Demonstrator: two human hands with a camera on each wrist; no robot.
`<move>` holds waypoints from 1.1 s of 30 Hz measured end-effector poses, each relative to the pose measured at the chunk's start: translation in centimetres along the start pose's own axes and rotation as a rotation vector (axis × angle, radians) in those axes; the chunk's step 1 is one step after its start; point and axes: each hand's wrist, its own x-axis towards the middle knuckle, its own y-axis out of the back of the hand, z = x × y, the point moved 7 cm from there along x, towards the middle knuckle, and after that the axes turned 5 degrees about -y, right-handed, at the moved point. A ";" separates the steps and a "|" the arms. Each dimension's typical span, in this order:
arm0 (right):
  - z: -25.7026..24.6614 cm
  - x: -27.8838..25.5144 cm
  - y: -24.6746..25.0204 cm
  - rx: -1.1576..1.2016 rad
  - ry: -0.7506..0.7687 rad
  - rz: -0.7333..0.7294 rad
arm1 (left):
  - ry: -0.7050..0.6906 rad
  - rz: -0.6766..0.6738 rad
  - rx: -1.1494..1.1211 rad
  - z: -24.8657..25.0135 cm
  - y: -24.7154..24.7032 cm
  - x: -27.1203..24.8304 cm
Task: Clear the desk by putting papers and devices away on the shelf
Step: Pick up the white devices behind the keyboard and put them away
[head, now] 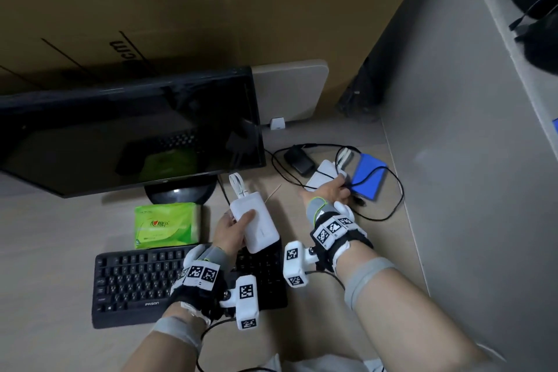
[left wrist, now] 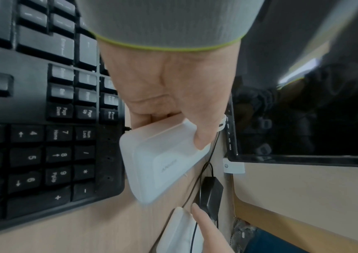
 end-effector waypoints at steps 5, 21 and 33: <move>-0.8 0.4 -0.9 -0.004 -0.029 0.068 | 0.011 0.029 -0.013 -0.3 1.3 0.3; 1.5 -8.7 -3.8 0.052 0.043 -0.700 | 0.032 0.078 0.127 -0.5 3.2 -1.3; -0.7 -23.3 -4.5 -0.234 0.641 -0.574 | 0.026 -0.090 -0.171 1.9 9.0 -8.2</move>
